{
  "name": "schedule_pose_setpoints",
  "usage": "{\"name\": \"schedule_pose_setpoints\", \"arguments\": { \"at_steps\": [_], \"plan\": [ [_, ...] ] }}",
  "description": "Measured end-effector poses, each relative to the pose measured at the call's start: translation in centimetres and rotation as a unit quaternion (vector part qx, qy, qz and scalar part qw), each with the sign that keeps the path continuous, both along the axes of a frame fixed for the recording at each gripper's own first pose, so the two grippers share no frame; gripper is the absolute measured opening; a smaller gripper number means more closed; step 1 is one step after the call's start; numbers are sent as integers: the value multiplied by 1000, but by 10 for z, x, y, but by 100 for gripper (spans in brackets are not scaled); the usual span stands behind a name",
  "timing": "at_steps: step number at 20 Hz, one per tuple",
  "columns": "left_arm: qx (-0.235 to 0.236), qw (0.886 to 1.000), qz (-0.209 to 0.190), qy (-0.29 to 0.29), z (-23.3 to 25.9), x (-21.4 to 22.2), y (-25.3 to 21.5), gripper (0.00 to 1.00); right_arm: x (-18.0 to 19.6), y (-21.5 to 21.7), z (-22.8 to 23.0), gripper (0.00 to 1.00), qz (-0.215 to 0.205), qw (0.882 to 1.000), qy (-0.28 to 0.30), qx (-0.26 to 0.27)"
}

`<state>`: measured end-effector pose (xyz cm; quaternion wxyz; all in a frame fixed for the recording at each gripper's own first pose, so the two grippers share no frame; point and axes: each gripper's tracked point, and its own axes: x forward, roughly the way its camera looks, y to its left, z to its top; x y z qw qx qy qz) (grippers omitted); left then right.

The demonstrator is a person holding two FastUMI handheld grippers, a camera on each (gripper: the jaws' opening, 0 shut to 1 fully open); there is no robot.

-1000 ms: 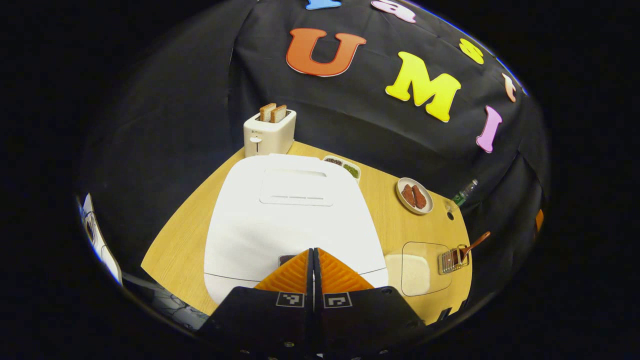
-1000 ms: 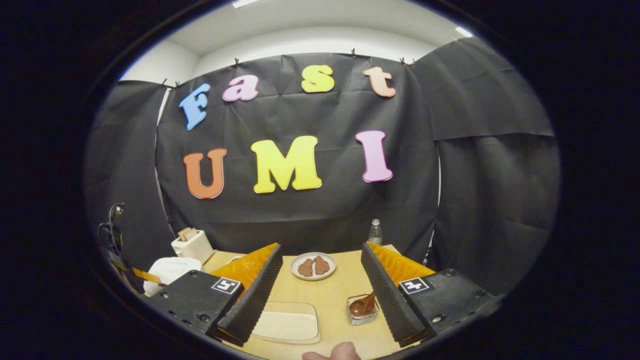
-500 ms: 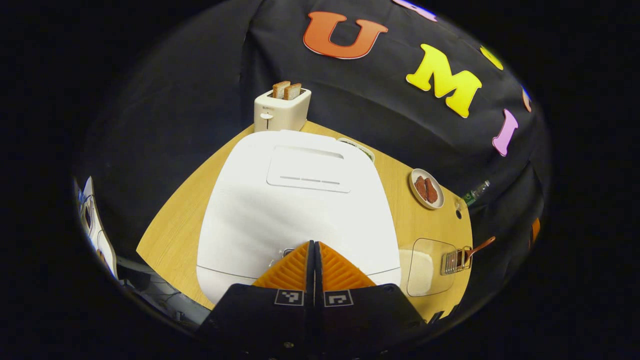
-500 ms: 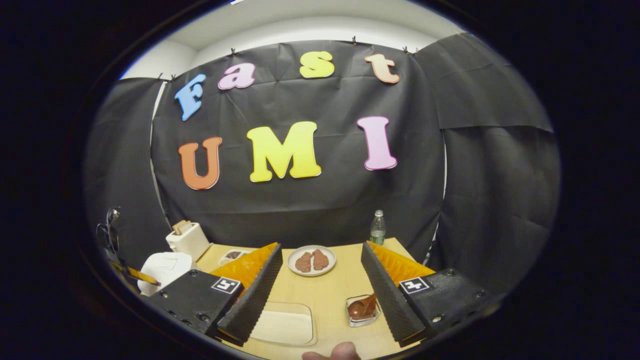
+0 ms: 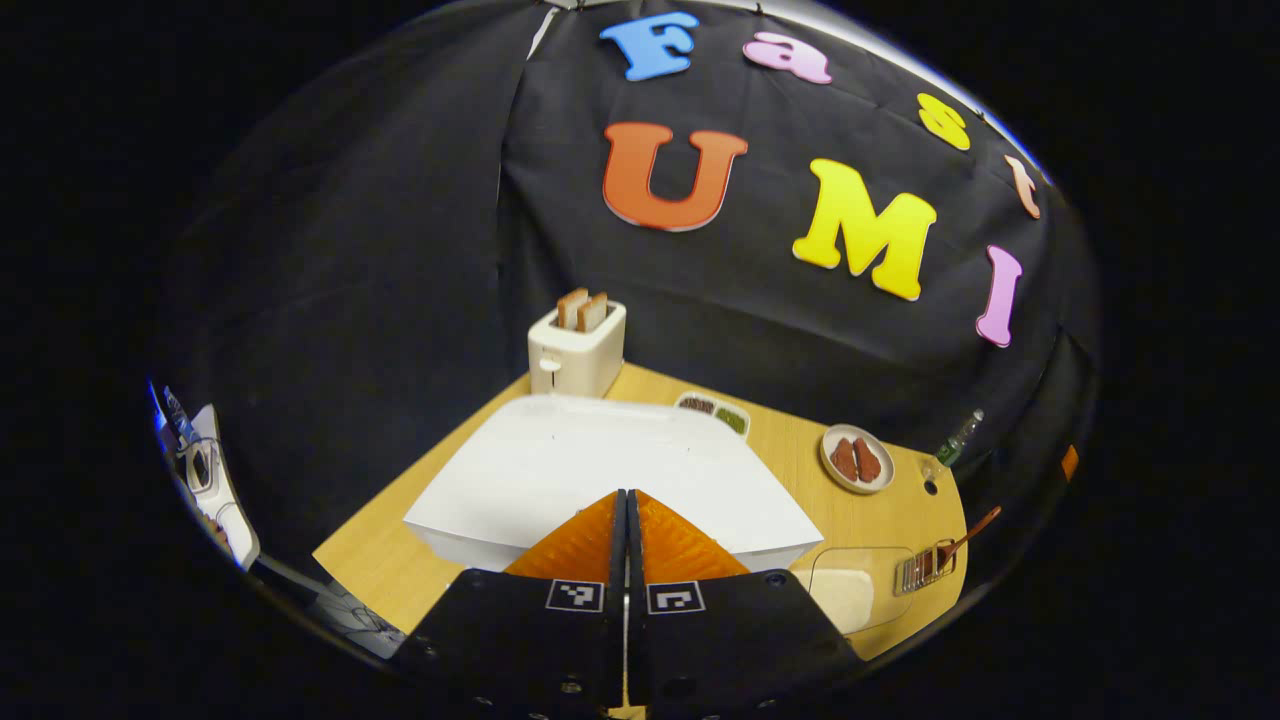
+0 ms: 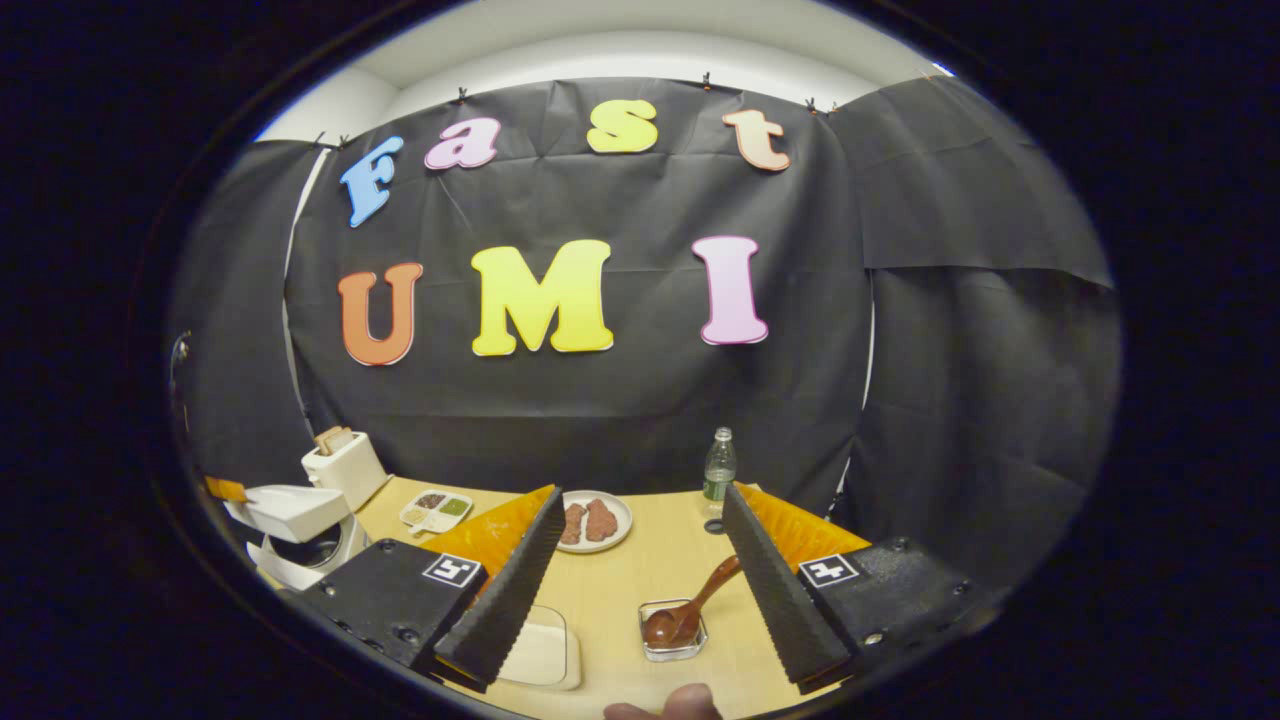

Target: Close the left gripper, press the button to open the rice cooker; take a wooden spoon from the chopstick holder with the right hand, scoop a spoonful of rice and pour it into the rice cooker, then put the wooden spoon back into the chopstick holder.

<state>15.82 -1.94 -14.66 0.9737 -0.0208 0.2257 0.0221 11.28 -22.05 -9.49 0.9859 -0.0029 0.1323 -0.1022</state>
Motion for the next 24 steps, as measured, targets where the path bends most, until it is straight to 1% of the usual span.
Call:
{"name": "schedule_pose_setpoints", "arguments": {
  "at_steps": [1,3,4,5,6,8,9,10,11,12,13,14,15,16,19,21,24],
  "plan": [
    [5,999,-2,-36,21,4,-3,3,-4,-2,0,100,-3,1000,1,2],
    [4,996,-5,-87,53,14,-5,11,-13,-5,5,99,-5,1000,-4,-1],
    [2,995,-7,-102,60,19,-6,11,-16,-7,7,99,-6,1000,-8,-4],
    [1,994,-6,-112,66,21,-6,18,-22,-10,9,99,-7,1000,-12,-8],
    [4,993,-3,-121,72,21,-3,20,-27,-14,10,99,-9,1000,-13,-10],
    [4,990,1,-140,86,17,-1,20,-36,-21,9,100,-13,1000,-11,-12],
    [3,989,2,-149,91,15,0,25,-41,-24,7,100,-15,1000,-9,-14],
    [3,988,3,-157,95,6,1,48,-46,-28,7,99,-17,1000,-9,-13],
    [6,986,6,-166,100,2,3,53,-50,-31,6,99,-18,1000,-9,-11],
    [9,985,7,-173,103,-3,4,63,-53,-34,4,99,-19,1000,-7,-5],
    [14,984,8,-177,105,-7,3,87,-55,-38,-4,99,-20,1000,-1,6],
    [19,983,8,-180,108,-13,4,88,-57,-40,-13,99,-20,1000,8,18],
    [23,983,9,-184,112,-17,3,93,-58,-42,-22,100,-23,999,19,30],
    [23,982,8,-189,116,-19,1,93,-59,-44,-32,100,-24,998,28,42],
    [15,979,9,-203,124,-26,-7,94,-56,-49,-56,100,-19,997,51,59],
    [23,979,15,-203,126,-31,-7,94,-47,-55,-74,100,-13,995,65,69],
    [31,978,16,-206,131,-40,-10,94,-27,-67,-102,100,-8,991,88,103]
  ]
}}
